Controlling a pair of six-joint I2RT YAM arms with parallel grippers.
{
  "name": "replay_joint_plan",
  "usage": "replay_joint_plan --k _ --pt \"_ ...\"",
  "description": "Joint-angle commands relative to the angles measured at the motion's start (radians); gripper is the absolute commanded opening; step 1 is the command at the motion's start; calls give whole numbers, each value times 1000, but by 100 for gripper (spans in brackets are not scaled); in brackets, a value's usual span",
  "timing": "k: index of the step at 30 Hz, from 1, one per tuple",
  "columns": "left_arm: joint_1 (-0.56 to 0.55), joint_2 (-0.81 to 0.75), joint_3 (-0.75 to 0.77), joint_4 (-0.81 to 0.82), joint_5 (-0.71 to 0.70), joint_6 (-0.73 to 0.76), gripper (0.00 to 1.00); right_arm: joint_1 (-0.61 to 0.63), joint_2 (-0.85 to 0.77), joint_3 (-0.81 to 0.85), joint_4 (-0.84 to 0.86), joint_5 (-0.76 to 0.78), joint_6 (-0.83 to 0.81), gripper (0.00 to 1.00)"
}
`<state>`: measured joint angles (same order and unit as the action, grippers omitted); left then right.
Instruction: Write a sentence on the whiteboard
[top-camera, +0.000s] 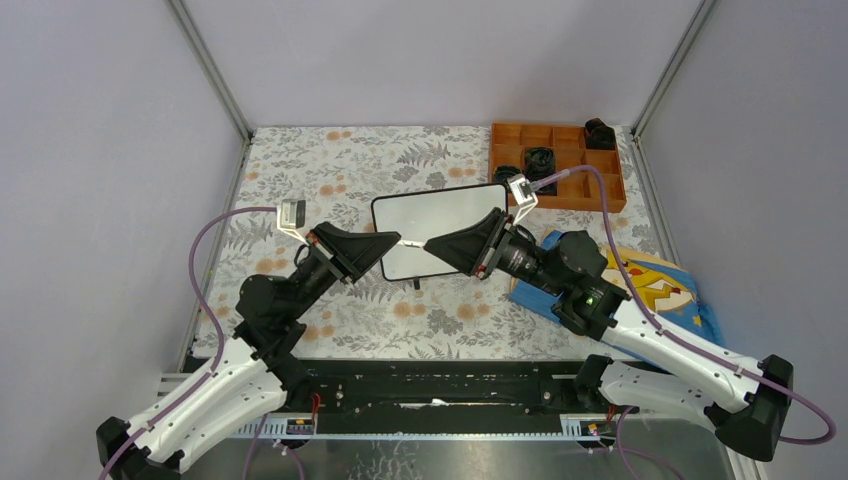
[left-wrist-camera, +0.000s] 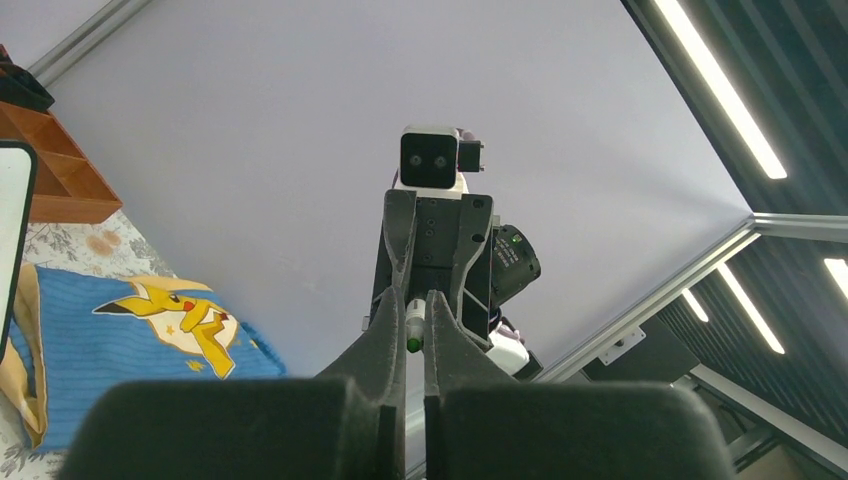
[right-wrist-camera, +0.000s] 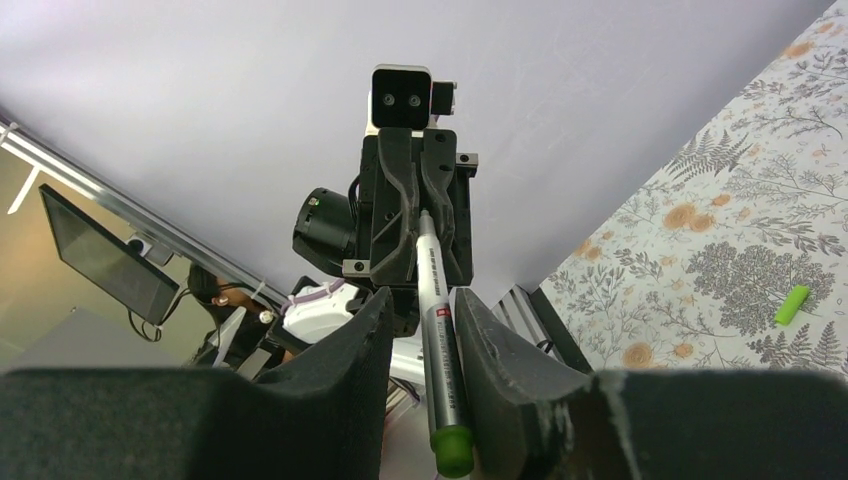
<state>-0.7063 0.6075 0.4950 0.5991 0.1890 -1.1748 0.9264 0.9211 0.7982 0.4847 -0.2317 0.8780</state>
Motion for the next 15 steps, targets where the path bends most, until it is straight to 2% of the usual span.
replay_joint_plan --k 1,10,15 --pt "-6 -5 -15 39 -22 6 0 -2 0 6 97 24 18 35" --pt "-8 -2 -19 38 -22 7 0 -2 7 1 103 28 24 33" --pt "-11 -1 -21 35 -21 7 0 -2 10 0 103 28 24 23"
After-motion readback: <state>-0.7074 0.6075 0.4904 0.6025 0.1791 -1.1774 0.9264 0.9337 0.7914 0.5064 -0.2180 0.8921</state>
